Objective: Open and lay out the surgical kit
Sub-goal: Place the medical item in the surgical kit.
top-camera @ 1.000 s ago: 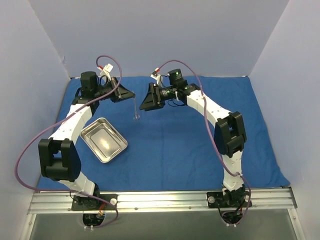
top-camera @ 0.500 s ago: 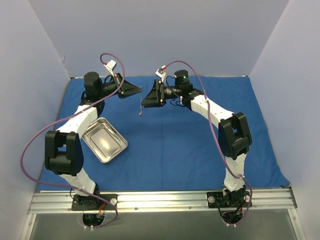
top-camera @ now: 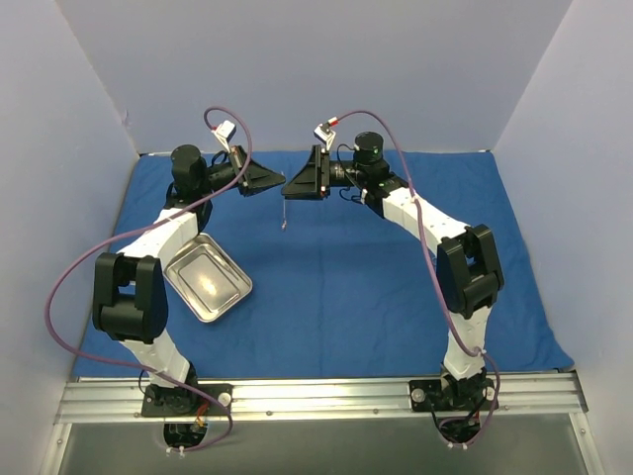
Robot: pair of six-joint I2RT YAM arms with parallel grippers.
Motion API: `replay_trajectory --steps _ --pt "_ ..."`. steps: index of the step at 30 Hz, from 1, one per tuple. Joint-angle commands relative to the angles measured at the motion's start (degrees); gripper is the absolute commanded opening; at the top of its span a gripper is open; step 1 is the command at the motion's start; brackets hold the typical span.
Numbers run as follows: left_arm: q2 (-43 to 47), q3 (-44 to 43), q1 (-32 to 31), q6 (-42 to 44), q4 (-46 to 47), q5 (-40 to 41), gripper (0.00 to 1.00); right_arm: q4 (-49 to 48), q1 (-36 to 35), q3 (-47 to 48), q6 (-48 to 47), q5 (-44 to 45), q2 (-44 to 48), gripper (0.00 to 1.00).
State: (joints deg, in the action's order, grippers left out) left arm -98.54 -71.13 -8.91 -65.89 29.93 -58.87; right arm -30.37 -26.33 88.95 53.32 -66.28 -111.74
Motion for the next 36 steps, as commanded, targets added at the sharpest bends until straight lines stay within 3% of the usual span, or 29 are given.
replay_trajectory --steps 1,13,16,17,18,20,21,22,24,26,27,28,29,30,32,33,34,35,36 --pt "-0.3 -1.0 -0.1 -2.1 6.3 -1.2 0.02 -6.7 -0.7 -0.3 2.7 -2.0 2.6 0.50" --pt "-2.1 -0.8 -0.4 -8.5 13.6 -1.5 0.02 -13.3 -1.1 -1.8 7.1 -3.4 1.2 0.40" --pt "-2.3 -1.0 -0.5 -8.5 13.8 -1.6 0.02 -16.0 -1.1 -1.8 9.7 -3.9 0.6 0.25" --pt "-2.4 -1.0 -0.5 -8.5 13.7 -1.6 0.02 -16.3 -1.1 -1.6 10.0 -4.1 0.3 0.09" --pt "-2.4 -1.1 -0.5 -8.4 13.7 -1.6 0.04 -16.6 -1.1 -1.5 10.4 -4.2 0.2 0.02" --pt "-2.1 -0.8 -0.4 -6.8 11.2 -0.8 0.19 -16.1 -1.0 -1.3 10.3 -3.9 0.2 0.00" --pt "-1.9 -0.8 -0.2 -5.9 10.1 -0.6 0.46 -13.3 -0.8 -1.3 8.5 -3.6 0.3 0.00" --pt "-1.4 -0.8 -0.1 -3.8 7.3 -0.4 0.56 -10.4 -0.6 -0.8 6.6 -3.2 0.5 0.00" --pt "-0.9 -1.0 0.8 -2.1 4.5 0.3 0.66 1.0 0.0 0.6 -1.8 -1.6 0.8 0.00" --pt "-0.4 -1.7 1.7 0.9 0.8 0.8 0.68 11.3 0.4 4.2 -9.5 0.2 0.9 0.00" --pt "0.0 -1.7 2.3 2.2 -2.8 1.4 0.70 20.6 1.1 5.3 -13.1 2.4 1.0 0.00" --pt "0.8 -1.9 3.9 5.3 -5.4 1.7 0.94 24.3 1.6 5.9 -18.3 3.6 1.3 0.00" --pt "1.2 -2.3 4.9 7.7 -9.1 2.4 0.94 27.4 2.5 6.2 -20.3 5.2 1.6 0.00" --pt "1.4 -3.1 5.8 11.3 -21.8 4.9 0.94 33.7 3.5 5.9 -21.8 7.1 2.0 0.00" --pt "1.9 -8.2 8.4 25.8 -38.4 9.9 0.94 41.9 6.4 6.4 -29.5 16.0 2.6 0.00" --pt "1.9 -10.4 8.6 31.0 -52.8 17.7 0.94 52.9 7.0 9.2 -32.7 20.2 2.3 0.00" --pt "1.7 -12.6 8.6 39.1 -59.2 22.9 0.94 57.8 7.9 10.6 -35.3 28.8 1.5 0.00" --pt "1.6 -15.7 8.6 41.3 -63.6 27.6 0.94 66.8 8.2 12.3 -38.9 34.7 1.2 0.00" --pt "1.6 -16.6 8.6 43.0 -70.0 31.6 0.94 69.4 8.7 13.6 -39.5 38.8 0.8 0.00"
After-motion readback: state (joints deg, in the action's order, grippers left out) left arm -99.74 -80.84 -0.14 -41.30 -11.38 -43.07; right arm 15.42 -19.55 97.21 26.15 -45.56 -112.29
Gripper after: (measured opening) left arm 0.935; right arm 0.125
